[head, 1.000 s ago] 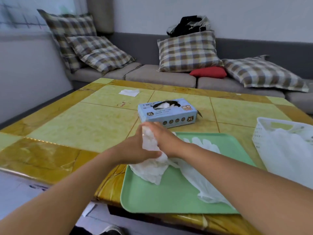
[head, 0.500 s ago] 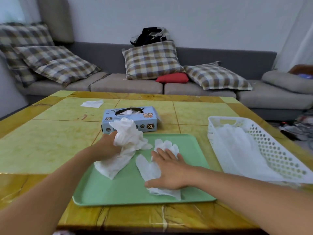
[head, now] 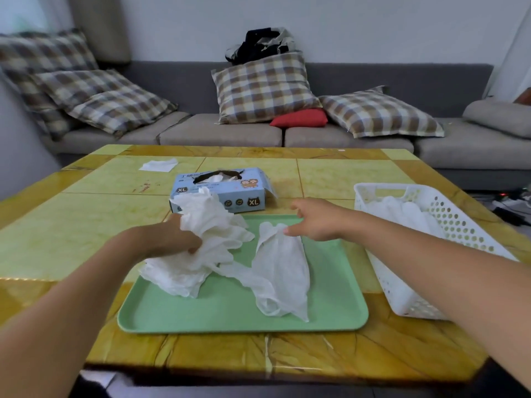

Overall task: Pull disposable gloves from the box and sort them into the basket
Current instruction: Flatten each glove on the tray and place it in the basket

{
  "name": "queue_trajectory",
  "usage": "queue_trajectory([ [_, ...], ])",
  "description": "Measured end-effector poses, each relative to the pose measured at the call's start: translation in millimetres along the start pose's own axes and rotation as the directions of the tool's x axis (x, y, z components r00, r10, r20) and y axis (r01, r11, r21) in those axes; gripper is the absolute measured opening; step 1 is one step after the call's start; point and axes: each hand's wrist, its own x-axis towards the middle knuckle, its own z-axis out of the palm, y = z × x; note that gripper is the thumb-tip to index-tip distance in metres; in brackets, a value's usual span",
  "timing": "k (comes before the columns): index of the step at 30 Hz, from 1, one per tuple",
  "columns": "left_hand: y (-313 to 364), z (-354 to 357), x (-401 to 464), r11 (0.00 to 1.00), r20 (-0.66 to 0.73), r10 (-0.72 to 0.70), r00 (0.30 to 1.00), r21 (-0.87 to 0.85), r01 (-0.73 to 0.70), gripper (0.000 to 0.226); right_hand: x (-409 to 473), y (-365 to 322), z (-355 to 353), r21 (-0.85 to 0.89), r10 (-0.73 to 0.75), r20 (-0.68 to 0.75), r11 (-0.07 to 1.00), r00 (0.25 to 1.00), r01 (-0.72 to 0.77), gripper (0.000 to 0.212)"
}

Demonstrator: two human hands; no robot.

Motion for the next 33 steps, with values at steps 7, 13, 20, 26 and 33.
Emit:
queue_trajectory([
  [7,31.1,14.1,-45.2,0.945,-0.373,0.264,0.889,0.284,-0.162,0.14,26.6,14.5,22.4,-0.069,0.281,0.096,0.959,0.955,-0.275,0.039],
  [13,60.1,48.3,-32.9,0.736,-0.508,0.669,0.543,0.558,-0.384,0.095,36.5,24.0,17.1,0.053,0.263,0.019,0.963,0.965,-0.263,0.015],
  [20,74.6,86.6,-16.5,0.547,0.261,0.681,0.684,0.44,-0.712,0.06,16.0,33.0,-1.2,-0.089,0.25,-0.025,0.964,0.968,-0.251,0.07],
  [26,70.1,89.4,1.1,0.537,0.129,0.766,0.629,0.409,-0.738,0.019,-17.4,3.5,3.2,-0.125,-0.045,0.36,0.988,0.932,0.095,0.037],
  [33,69.0,94.6,0.3,0.559,0.011,0.783,0.623,0.427,-0.711,0.014,-18.4,2.2,18.6,-0.232,-0.196,0.461,0.915,0.866,0.33,0.019],
])
